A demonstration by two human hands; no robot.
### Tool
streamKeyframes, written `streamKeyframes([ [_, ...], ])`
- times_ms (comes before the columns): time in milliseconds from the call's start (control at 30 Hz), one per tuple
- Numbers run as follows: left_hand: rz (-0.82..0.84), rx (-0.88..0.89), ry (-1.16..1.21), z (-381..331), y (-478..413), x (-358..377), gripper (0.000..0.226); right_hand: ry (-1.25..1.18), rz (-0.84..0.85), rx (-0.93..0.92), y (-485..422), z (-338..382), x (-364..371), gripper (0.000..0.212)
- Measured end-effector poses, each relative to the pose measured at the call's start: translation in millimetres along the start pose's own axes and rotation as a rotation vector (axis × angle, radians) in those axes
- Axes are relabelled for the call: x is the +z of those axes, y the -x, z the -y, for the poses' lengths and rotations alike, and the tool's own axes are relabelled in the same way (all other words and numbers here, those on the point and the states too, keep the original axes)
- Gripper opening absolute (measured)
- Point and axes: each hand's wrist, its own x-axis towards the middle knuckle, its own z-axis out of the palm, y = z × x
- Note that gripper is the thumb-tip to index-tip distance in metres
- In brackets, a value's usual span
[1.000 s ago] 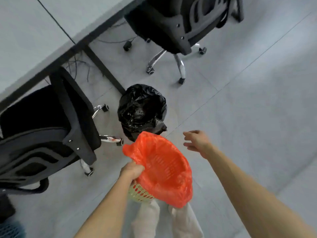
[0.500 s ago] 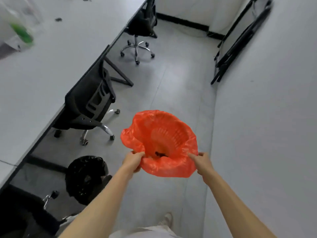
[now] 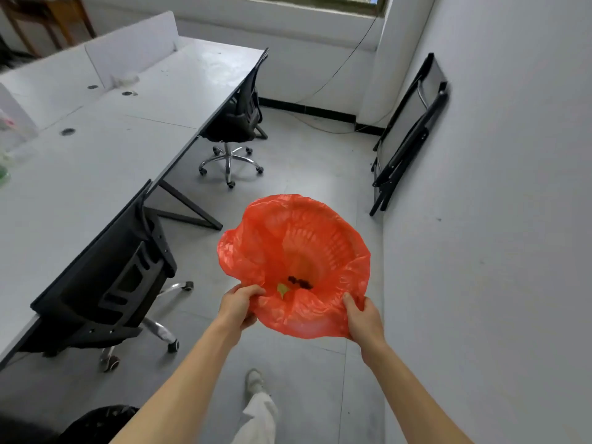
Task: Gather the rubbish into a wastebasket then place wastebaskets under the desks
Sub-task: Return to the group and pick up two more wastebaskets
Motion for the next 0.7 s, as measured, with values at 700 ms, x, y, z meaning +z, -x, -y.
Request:
streamKeyframes([
  [700, -0.02, -0.037, -0.024, -337.2, -366.4, 218.4, 0.01, -0.199, 0.16, 0.071, -428.6, 314.8, 92.2, 0.03],
])
